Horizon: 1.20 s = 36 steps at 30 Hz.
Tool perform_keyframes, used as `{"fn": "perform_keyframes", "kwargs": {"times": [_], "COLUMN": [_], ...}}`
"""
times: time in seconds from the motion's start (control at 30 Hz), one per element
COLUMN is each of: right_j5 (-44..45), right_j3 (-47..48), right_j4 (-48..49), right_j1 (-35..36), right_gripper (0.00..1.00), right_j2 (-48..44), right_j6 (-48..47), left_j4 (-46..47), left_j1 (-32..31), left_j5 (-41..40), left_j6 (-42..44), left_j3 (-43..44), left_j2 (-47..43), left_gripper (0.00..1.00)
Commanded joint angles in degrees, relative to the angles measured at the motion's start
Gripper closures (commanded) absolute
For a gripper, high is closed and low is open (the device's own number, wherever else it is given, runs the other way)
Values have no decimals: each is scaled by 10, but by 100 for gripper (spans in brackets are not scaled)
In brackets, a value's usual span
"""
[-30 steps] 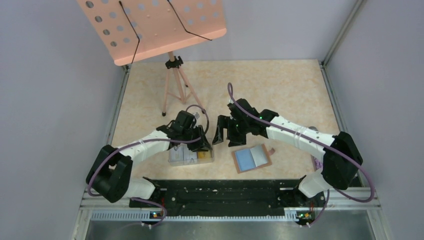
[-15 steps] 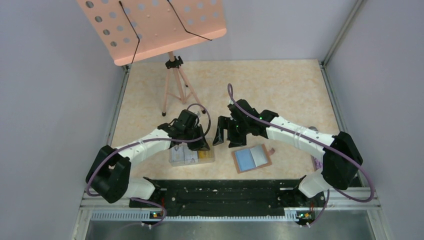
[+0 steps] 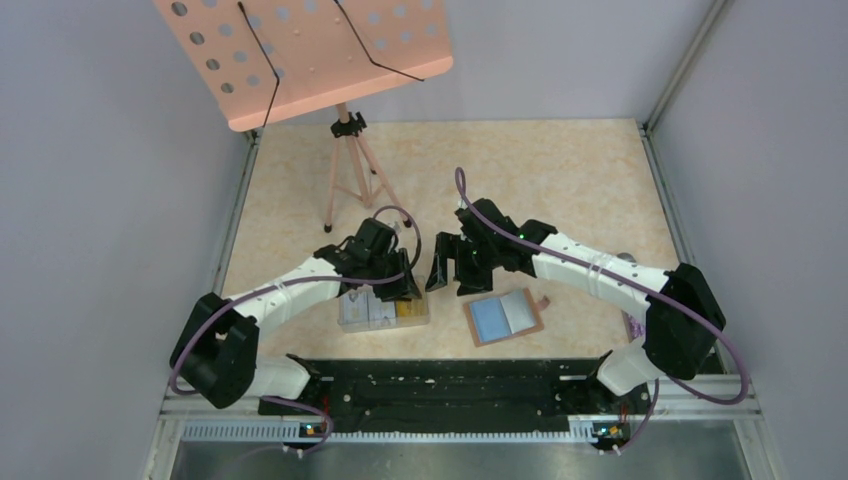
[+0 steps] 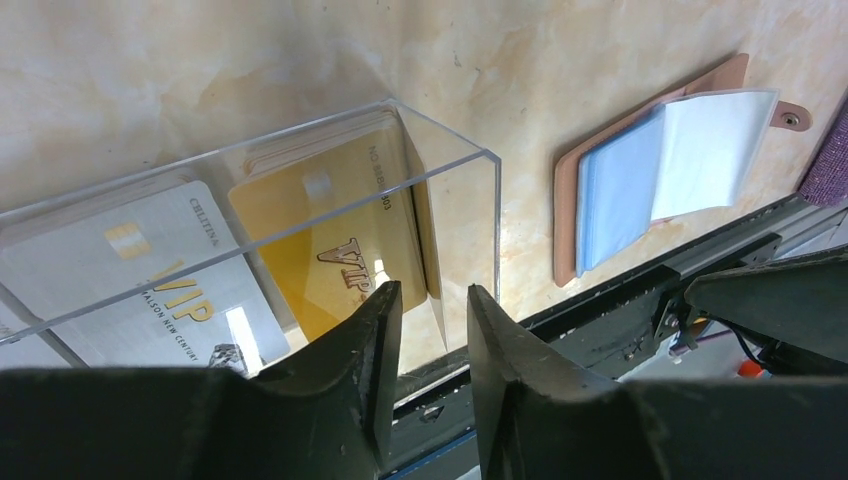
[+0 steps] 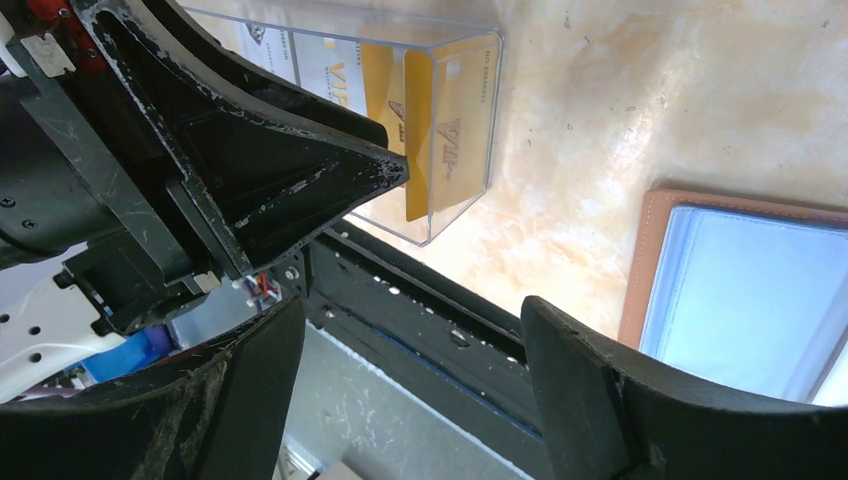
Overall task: Put the credit cards into the card holder
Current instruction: Pick up the credit card from the storage box.
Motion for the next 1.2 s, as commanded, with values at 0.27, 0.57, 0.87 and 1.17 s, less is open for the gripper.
{"fn": "perform_keyframes", "kwargs": {"times": [0.27, 0.57, 0.87, 1.17], "right_j5": [-7, -2, -4, -111], "right_j3": [-3, 3, 21, -75], "right_j4": [15, 10, -1, 71], "right_j1": [-3, -3, -8, -68], "right_gripper": [21, 21, 21, 20], "right_j2": [-8, -15, -33, -184], "right_j6": [2, 2, 2, 0], "left_j4": [24, -13, -53, 62], "left_j1": [-17, -29, -29, -24], "left_j5": [-1, -36, -43, 26], "left_j6": [3, -1, -23, -95], "left_j3": [7, 32, 61, -45], "left_j2": [21, -3, -118, -281], "left_gripper": [74, 100, 100, 100]}}
